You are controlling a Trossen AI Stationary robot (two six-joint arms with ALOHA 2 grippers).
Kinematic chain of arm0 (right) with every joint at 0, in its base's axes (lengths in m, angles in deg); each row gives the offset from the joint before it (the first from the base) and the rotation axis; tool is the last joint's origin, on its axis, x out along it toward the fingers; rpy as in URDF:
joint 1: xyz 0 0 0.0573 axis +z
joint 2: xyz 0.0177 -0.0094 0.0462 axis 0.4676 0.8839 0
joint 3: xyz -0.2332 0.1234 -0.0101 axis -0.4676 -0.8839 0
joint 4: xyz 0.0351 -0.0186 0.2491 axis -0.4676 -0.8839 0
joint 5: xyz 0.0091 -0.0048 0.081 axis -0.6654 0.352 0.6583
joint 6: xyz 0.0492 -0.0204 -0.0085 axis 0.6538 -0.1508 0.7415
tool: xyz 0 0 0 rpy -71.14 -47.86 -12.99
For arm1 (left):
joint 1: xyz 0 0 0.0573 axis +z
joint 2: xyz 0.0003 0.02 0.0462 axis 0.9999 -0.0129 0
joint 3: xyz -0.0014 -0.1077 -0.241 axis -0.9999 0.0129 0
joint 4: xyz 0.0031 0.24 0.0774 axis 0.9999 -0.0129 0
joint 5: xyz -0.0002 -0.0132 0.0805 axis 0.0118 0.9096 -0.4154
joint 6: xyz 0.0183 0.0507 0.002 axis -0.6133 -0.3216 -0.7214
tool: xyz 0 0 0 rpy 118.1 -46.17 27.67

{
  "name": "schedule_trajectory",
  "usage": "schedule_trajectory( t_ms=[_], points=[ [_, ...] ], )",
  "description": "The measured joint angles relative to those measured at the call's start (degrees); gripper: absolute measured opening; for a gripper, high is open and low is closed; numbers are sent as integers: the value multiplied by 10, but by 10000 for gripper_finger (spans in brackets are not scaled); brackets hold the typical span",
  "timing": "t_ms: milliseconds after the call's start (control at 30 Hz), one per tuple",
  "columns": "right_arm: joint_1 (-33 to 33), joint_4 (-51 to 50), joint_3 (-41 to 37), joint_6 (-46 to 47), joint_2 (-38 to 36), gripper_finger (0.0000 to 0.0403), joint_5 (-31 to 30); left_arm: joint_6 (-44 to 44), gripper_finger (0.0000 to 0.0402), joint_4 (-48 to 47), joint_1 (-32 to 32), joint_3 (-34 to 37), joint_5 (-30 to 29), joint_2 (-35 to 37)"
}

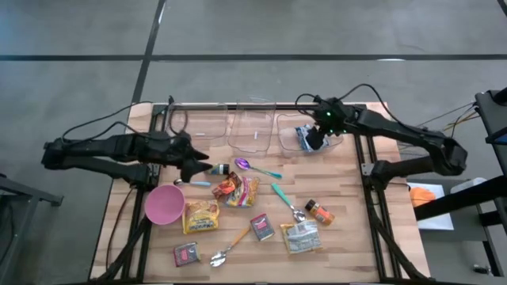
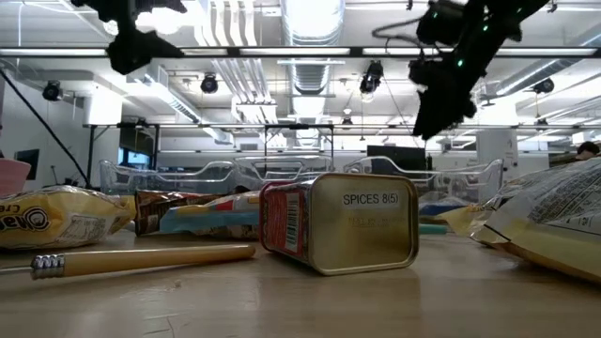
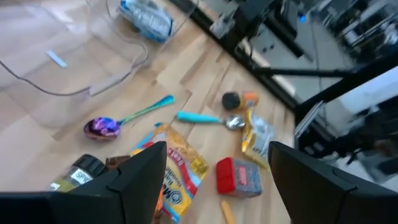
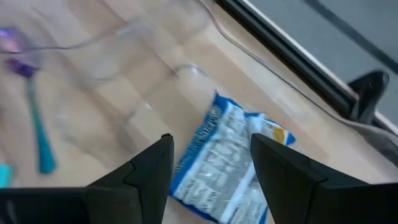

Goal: Pick & Place Food Item
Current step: Put the light yellow noodle pack into the right transparent bin

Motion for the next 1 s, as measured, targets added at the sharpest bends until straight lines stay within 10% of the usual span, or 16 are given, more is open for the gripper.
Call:
schedule_trajectory(
  t_ms=[467, 1000],
  points=[
    [31, -31, 0, 61, -62, 212, -2, -178, 290, 8, -60, -58, -4, -179],
    [73, 2, -1, 129, -137, 212, 25, -303, 290, -20, -188, -103, -150, -294]
  ],
)
